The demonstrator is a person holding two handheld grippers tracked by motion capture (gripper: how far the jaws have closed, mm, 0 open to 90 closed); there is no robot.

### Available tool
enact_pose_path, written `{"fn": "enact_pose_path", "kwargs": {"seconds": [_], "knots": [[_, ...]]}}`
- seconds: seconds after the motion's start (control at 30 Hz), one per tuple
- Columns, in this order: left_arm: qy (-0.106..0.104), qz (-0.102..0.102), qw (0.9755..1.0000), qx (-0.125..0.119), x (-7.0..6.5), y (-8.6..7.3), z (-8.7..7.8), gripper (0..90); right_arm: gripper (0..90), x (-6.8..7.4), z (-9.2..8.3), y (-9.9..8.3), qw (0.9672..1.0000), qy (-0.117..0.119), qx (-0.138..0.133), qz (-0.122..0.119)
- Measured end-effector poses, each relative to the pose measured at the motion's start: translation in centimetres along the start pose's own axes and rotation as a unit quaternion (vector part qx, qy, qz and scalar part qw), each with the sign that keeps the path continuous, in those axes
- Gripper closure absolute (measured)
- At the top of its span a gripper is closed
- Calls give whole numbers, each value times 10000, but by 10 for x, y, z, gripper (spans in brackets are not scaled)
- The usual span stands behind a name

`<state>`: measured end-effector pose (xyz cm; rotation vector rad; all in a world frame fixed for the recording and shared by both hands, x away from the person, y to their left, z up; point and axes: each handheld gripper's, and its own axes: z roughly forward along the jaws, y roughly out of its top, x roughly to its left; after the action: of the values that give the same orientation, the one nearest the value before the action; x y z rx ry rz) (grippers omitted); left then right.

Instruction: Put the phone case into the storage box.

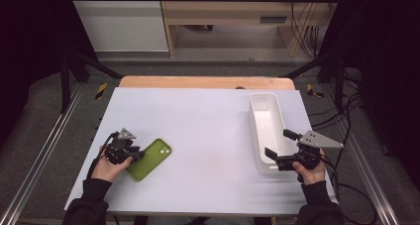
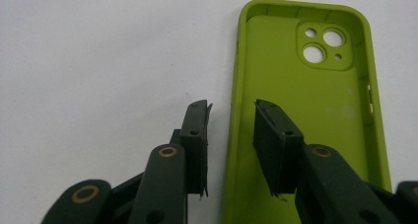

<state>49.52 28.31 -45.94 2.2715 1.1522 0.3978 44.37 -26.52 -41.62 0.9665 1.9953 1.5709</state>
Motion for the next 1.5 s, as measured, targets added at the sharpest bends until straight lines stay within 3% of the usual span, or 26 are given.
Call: {"fn": "enact_pose_path", "kwargs": {"seconds": [0.57, 1.07, 1.5], "knots": [[-221, -80, 9997, -13, 2, 0, 1, 784, 4, 0, 0, 0, 10000, 6, -3, -6], [-214, -128, 9997, -21, 4, -1, 1, 839, 4, 0, 1, 0, 10000, 11, 2, -1], [-229, -41, 9997, -33, 5, -1, 0, 853, 4, 0, 0, 0, 10000, 21, 3, 9]]}}
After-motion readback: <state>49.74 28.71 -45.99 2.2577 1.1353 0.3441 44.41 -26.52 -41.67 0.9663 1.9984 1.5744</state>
